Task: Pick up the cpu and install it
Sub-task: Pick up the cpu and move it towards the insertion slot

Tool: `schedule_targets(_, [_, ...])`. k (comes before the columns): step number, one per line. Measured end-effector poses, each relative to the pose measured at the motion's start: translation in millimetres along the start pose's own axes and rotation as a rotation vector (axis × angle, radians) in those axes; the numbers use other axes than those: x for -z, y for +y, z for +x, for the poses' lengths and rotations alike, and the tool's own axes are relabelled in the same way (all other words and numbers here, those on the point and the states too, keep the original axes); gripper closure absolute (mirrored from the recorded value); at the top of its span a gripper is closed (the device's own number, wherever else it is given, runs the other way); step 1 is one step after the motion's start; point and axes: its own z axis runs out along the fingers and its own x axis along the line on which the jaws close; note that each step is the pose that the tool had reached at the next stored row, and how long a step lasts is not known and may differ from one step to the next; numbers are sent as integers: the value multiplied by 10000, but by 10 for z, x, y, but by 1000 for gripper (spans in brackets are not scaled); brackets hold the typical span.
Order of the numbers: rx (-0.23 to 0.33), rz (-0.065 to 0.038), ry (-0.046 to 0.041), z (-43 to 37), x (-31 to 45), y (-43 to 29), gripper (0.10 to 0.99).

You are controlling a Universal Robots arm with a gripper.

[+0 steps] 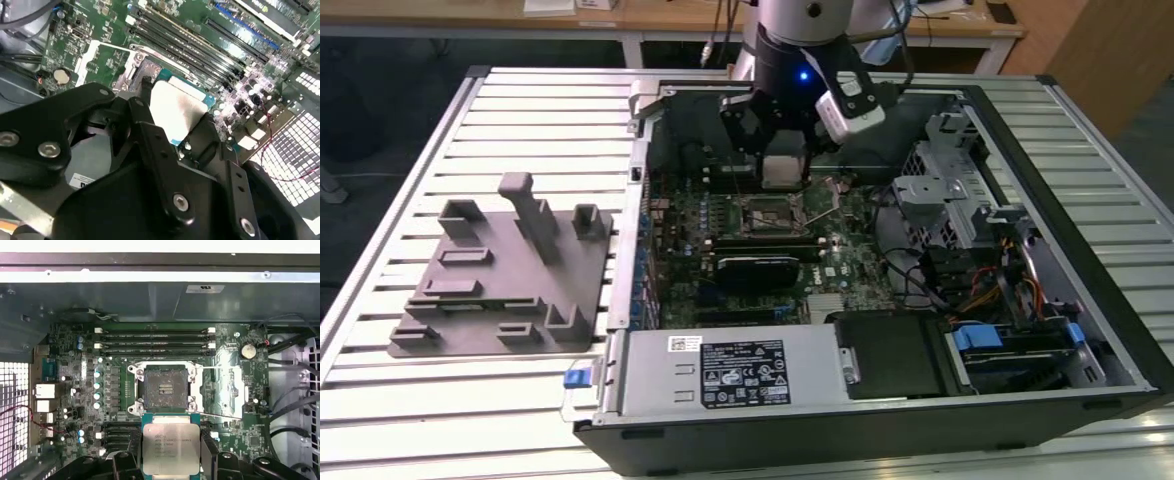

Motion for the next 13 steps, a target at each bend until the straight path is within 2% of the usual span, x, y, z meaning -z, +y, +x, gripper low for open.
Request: schedule_targets(13, [0, 1, 0, 45, -104, 76, 545])
